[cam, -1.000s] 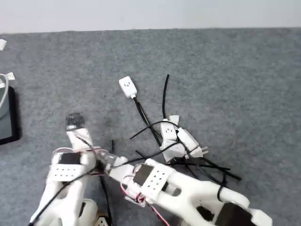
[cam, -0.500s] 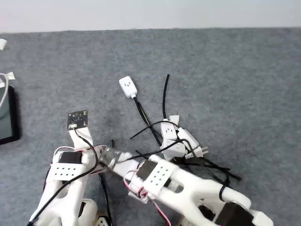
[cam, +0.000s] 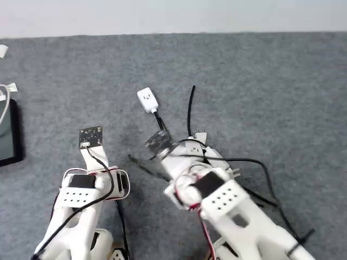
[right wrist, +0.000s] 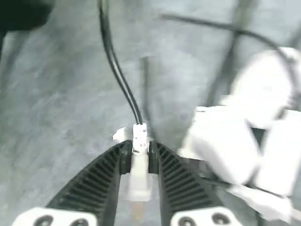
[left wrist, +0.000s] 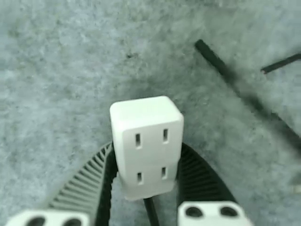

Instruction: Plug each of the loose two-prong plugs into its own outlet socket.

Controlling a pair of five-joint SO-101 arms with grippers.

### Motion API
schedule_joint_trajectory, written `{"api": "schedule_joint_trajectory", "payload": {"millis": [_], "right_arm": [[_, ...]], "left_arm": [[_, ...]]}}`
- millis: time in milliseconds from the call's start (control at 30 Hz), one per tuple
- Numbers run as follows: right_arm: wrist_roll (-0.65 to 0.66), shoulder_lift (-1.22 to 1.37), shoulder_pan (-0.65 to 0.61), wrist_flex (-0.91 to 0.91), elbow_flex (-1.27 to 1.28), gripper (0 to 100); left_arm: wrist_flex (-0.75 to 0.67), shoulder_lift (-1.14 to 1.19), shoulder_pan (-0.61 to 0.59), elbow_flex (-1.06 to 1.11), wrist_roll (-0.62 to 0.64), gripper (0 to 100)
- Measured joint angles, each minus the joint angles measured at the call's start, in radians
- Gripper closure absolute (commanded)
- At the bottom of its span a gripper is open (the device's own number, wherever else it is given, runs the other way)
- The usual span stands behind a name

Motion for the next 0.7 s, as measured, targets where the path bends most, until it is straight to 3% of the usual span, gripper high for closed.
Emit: {"api": "schedule_joint_trajectory", "payload": {"millis": [200, 333, 700], "right_arm": [[-0.028, -0.026, 0.229, 0.0, 0.0, 99.1], [-0.043, -0.026, 0.282, 0.0, 0.0, 99.1], [-0.048, -0.026, 0.292, 0.0, 0.0, 99.1]], "left_arm": [[0.0, 0.0, 0.219, -0.02, 0.112, 99], [-0.011, 0.0, 0.356, -0.06, 0.169, 99], [-0.097, 0.315, 0.368, -0.163, 0.19, 98]]}}
